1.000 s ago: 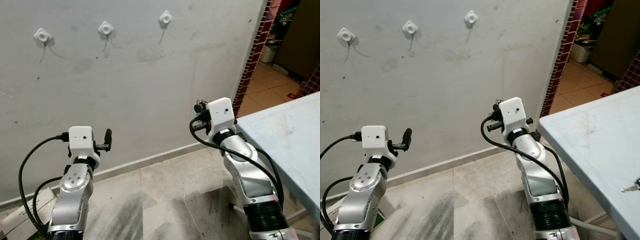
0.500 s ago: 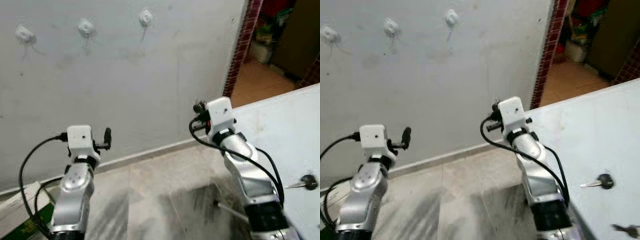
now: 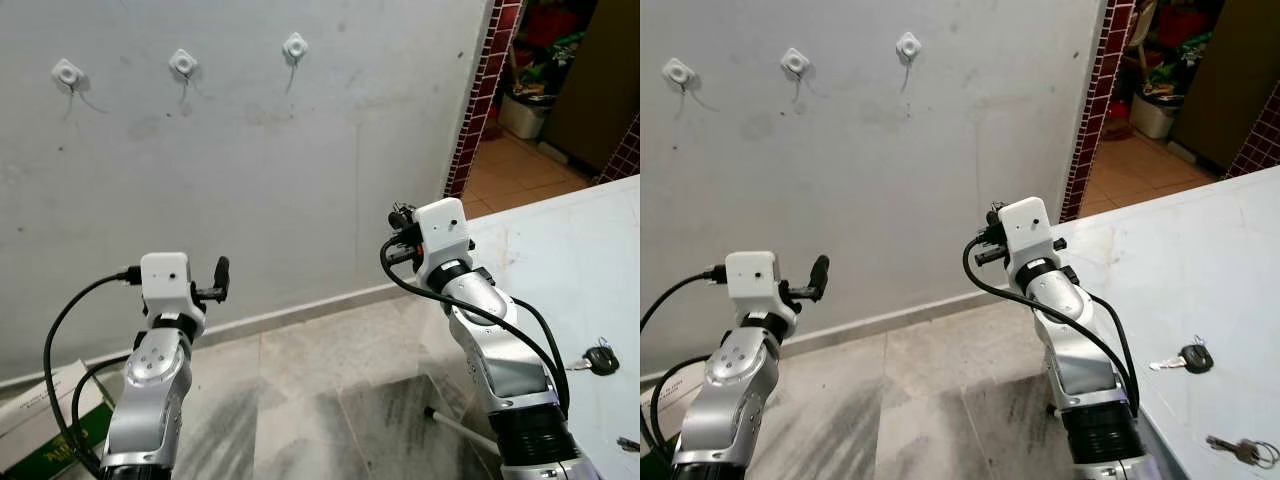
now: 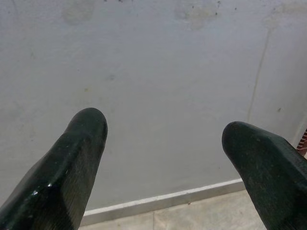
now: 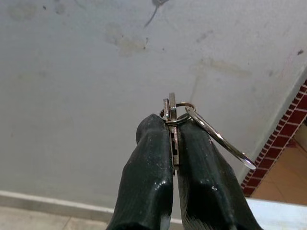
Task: Hang keys on a hook
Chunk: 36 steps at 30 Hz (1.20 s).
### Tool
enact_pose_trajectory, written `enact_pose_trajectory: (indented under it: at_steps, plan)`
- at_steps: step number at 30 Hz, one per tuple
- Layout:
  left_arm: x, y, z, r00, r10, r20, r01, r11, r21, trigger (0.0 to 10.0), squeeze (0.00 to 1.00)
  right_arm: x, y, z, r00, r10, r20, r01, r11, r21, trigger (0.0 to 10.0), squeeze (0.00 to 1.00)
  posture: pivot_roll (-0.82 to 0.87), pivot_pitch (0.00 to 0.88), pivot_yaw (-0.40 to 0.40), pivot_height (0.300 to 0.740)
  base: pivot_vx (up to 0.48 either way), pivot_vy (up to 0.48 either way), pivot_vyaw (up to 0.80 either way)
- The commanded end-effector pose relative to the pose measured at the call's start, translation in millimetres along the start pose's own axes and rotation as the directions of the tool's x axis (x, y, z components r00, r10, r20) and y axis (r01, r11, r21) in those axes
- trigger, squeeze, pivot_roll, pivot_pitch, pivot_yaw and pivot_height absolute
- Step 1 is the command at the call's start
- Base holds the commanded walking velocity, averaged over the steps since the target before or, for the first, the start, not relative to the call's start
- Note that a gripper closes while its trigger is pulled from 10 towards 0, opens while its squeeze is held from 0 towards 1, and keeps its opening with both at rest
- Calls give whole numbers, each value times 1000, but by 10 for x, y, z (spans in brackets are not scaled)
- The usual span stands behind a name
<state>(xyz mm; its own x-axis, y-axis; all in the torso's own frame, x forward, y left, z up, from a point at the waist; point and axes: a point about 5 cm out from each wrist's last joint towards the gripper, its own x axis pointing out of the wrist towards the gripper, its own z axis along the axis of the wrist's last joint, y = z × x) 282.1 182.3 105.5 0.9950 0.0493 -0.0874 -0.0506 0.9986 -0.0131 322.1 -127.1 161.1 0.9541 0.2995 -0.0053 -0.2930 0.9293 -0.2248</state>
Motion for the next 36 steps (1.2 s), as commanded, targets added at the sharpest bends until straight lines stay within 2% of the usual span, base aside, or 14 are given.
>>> enact_pose_trajectory:
  at_steps: [1,36]
  plan:
    - [11,-8,82,999,-18,33,18,1000,5,10000,0,5,13,65,999,15,30,-15,1000,-6,10000,0,-2,6,68,740,472,0,0]
    - [26,-34,78,999,-21,29,21,1000,-3,10000,0,-2,15,37,999,28,23,-28,1000,-12,10000,0,-8,2,67,740,469,0,0]
